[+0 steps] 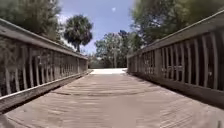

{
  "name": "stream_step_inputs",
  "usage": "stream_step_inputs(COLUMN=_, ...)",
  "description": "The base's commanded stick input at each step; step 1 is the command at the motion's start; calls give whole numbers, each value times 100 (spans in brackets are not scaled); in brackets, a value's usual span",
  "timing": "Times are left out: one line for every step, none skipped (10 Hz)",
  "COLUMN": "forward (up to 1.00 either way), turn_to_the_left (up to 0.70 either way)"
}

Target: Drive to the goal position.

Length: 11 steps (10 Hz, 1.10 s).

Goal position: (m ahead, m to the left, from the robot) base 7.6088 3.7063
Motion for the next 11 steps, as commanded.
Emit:
stream_step_inputs(forward=50, turn_to_the_left=0)
stream_step_inputs(forward=50, turn_to_the_left=0)
stream_step_inputs(forward=50, turn_to_the_left=0)
stream_step_inputs(forward=50, turn_to_the_left=0)
stream_step_inputs(forward=50, turn_to_the_left=0)
stream_step_inputs(forward=50, turn_to_the_left=0)
stream_step_inputs(forward=50, turn_to_the_left=0)
stream_step_inputs(forward=50, turn_to_the_left=0)
stream_step_inputs(forward=50, turn_to_the_left=0)
stream_step_inputs(forward=50, turn_to_the_left=0)
stream_step_inputs(forward=50, turn_to_the_left=0)
